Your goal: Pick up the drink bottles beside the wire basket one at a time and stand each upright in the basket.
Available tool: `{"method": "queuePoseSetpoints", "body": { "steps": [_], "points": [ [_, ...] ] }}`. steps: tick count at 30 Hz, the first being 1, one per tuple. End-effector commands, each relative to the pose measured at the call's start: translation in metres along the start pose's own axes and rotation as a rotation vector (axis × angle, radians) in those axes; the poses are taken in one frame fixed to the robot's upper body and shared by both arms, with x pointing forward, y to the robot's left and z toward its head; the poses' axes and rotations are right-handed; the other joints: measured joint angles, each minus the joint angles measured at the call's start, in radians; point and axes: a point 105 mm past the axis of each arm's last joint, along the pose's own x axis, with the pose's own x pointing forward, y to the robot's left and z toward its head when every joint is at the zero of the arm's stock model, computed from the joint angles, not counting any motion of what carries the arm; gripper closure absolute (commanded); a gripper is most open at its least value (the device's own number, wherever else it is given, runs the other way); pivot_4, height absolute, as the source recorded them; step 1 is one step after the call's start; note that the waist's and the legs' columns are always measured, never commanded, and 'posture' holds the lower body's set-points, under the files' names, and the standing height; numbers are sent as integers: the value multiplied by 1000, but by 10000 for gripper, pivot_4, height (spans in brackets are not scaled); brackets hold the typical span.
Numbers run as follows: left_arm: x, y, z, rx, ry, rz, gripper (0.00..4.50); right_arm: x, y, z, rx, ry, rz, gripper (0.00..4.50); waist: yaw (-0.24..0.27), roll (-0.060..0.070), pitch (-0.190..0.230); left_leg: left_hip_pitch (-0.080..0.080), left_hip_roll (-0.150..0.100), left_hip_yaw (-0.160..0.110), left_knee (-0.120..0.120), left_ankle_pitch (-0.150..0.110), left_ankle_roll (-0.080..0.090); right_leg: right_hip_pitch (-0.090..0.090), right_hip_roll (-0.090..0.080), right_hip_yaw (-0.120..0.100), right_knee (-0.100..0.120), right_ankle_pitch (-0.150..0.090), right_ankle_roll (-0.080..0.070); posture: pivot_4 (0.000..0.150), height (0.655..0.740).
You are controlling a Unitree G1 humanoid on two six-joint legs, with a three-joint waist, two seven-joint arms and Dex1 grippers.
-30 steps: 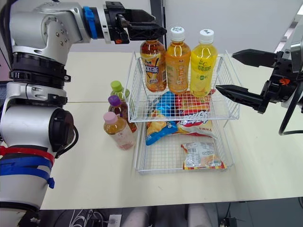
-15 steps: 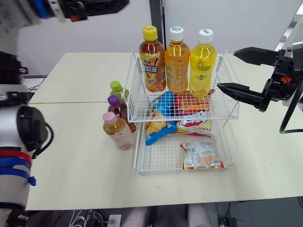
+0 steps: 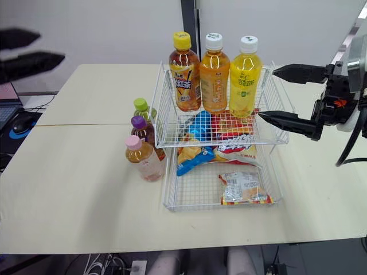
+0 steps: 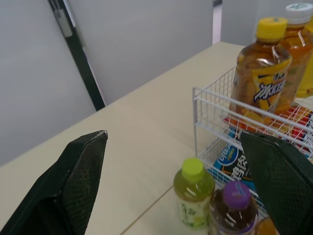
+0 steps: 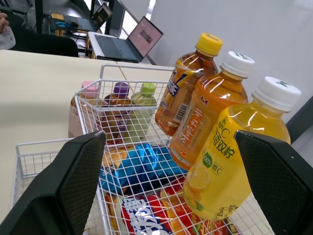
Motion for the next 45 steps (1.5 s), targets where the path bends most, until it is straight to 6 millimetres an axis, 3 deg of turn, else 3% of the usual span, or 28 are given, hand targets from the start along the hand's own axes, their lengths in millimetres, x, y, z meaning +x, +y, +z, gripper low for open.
{"method": "queuePoseSetpoints", "body": {
  "steps": [1, 9, 12, 16, 20, 26, 34, 37, 45],
  "points": [
    [-21, -2, 7, 25, -60, 73, 329, 0, 2, 2, -14, -1, 27, 0, 3, 0, 0, 0, 0, -1, 0, 0, 0, 1, 0, -1, 0, 0, 0, 1500, 7400],
    [-65, -26, -91, -107, 96, 192, 329, 2, 12, -4, 22, 6, 129, 0, 4, 0, 0, 3, 1, 0, -1, 0, 0, 4, -1, 0, -3, 0, -1, 1500, 7400],
    [-75, -40, -113, -142, 140, 202, 329, 3, 17, -2, 40, -7, 170, 0, 6, 0, -1, 4, 2, 0, -1, 0, 0, 4, -2, 0, -3, 1, -2, 1500, 7400],
    [-66, -73, -126, -194, 140, 155, 329, 9, 30, -1, 45, -15, 250, 0, 16, 0, -1, 5, 2, -1, -1, 0, 0, 7, -4, -1, -5, 1, -2, 1500, 7400],
    [-43, -106, -128, -220, 93, 102, 329, 20, 49, 3, 62, -44, 377, 0, 24, 0, -1, 5, 2, -2, 0, 0, 0, 9, -4, -2, -8, 1, -2, 1500, 7400],
    [-7, -137, -112, -249, -26, 75, 329, 33, 60, 2, 71, -66, 467, 0, 32, -1, -1, 5, 1, -2, 0, 0, 0, 10, -2, -2, -7, 1, -2, 1500, 7400],
    [39, -156, -96, -213, -90, 157, 329, 36, 60, 0, 60, -56, 467, 0, 35, -1, -2, 6, 0, -2, 0, 0, 0, 11, 0, -2, -7, 1, -1, 1500, 7400],
    [55, -153, -96, -196, -72, 205, 329, 36, 59, 0, 58, -52, 463, 0, 35, -1, -2, 6, 0, -2, 0, 0, 0, 11, 0, -2, -7, 1, -1, 1500, 7400],
    [76, -149, -103, -217, -46, 272, 329, 37, 59, 1, 61, -47, 451, 0, 33, -1, -2, 7, 0, -1, 0, 0, 0, 11, 1, -2, -7, 1, -1, 1500, 7400]
  ]
}}
